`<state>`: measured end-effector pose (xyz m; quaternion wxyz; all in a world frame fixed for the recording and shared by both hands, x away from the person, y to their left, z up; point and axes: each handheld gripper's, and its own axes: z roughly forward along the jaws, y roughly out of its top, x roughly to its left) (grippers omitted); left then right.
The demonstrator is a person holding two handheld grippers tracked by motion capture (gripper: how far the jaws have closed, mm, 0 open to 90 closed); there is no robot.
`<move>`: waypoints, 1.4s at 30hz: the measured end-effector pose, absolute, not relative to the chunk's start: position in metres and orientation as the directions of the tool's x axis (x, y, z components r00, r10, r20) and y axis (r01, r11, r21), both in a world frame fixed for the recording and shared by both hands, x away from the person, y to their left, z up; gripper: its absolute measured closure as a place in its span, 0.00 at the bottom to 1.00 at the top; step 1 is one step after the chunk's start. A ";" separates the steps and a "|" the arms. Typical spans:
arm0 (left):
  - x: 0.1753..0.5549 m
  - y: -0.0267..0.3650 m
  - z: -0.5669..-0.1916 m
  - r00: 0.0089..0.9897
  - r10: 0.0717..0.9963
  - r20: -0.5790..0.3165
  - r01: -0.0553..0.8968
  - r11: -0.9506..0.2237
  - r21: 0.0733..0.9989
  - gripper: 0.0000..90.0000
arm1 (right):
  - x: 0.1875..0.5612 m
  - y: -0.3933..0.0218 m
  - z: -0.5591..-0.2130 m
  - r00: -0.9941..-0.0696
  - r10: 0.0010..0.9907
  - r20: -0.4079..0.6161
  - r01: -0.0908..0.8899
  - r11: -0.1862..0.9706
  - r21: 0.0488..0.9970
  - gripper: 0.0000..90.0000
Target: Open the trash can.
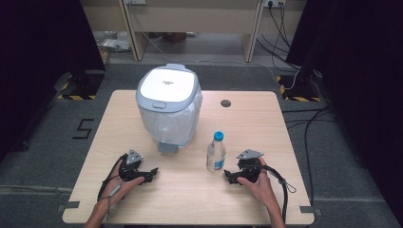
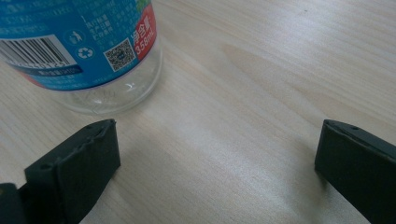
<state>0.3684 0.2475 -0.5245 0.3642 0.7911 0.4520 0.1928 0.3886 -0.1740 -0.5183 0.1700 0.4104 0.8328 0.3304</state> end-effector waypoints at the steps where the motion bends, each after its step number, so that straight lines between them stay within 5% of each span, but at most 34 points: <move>1: 0.368 0.247 -0.525 0.517 0.856 -0.024 0.575 -0.326 0.751 0.16 | 0.389 -0.174 -0.518 -0.605 0.796 -0.012 0.571 0.445 0.689 0.00; 7: 0.368 0.247 -0.525 0.517 0.856 -0.025 0.575 -0.326 0.751 0.16 | 0.389 -0.174 -0.517 -0.607 0.795 -0.012 0.571 0.446 0.689 0.02; 12: 0.368 0.247 -0.524 0.517 0.856 -0.025 0.575 -0.326 0.751 0.16 | 0.389 -0.176 -0.514 -0.612 0.791 -0.013 0.558 0.443 0.702 0.20; 18: 0.368 0.250 -0.524 0.516 0.855 -0.043 0.576 -0.310 0.756 0.17 | 0.390 -0.178 -0.514 -0.597 0.801 -0.036 0.550 0.441 0.709 0.20; 23: 0.368 0.257 -0.517 0.498 0.862 -0.092 0.556 -0.236 0.797 0.34 | 0.389 -0.179 -0.514 -0.594 0.804 -0.036 0.551 0.439 0.710 0.19; 33: 0.359 0.264 -0.475 0.485 0.870 -0.088 0.431 -0.150 0.890 0.91 | 0.390 -0.181 -0.516 -0.583 0.813 -0.009 0.564 0.412 0.716 0.18; 42: 0.358 0.266 -0.443 0.485 0.867 -0.117 0.376 -0.085 0.923 0.99 | 0.390 -0.181 -0.517 -0.586 0.811 -0.009 0.561 0.413 0.718 0.17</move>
